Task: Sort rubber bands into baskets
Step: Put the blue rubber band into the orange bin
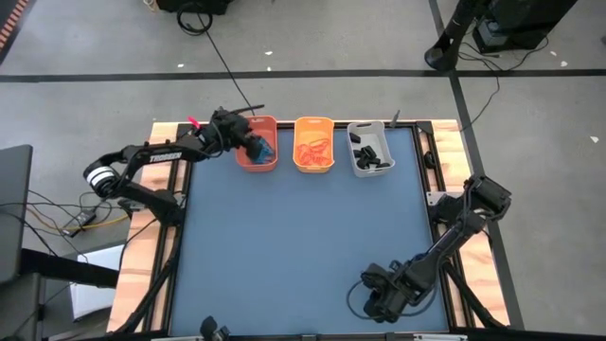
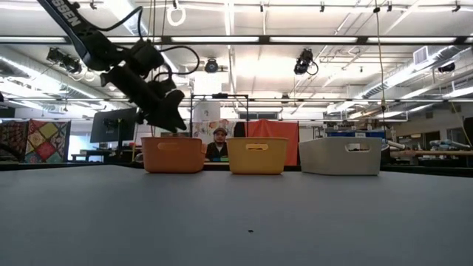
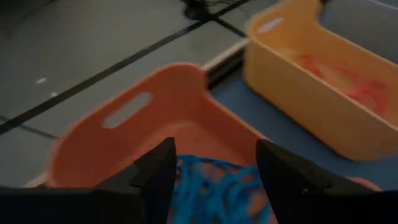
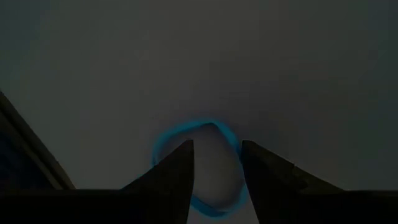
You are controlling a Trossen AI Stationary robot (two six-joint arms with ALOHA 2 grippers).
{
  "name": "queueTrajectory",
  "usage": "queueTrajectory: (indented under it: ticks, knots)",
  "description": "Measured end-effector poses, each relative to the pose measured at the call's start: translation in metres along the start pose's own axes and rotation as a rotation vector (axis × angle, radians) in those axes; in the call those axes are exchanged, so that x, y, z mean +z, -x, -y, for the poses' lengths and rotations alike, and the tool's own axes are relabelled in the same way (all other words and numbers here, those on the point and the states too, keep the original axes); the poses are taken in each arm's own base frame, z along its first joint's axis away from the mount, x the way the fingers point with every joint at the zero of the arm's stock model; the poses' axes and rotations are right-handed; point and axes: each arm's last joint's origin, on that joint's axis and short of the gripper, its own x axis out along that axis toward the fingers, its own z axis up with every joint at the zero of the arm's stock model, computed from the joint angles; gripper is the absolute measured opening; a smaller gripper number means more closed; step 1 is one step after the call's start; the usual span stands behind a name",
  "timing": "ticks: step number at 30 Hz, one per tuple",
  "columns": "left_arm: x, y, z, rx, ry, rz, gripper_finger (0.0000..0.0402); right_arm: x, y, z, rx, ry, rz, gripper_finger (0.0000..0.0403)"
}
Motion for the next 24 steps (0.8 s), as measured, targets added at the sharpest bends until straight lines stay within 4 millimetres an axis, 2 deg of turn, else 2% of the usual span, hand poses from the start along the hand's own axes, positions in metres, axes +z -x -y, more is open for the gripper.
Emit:
queueTrajectory:
  ticks: [7,18,24]
  knots:
    - [-0.007,0.011,0.032,-0.149,-0.072,0.074,0.0214,-0.006,0.001,0.003,-0.035,0.021,0.006,0.0146]
    - [-0.013,0.036,0.103,-0.419,-0.209,0.211,0.0202,-0.006,-0.003,0.008,-0.086,0.029,0.02,0.0126]
    - [-0.013,0.04,0.112,-0.435,-0.238,0.242,0.0202,-0.006,-0.003,0.008,-0.084,0.044,0.015,0.0125]
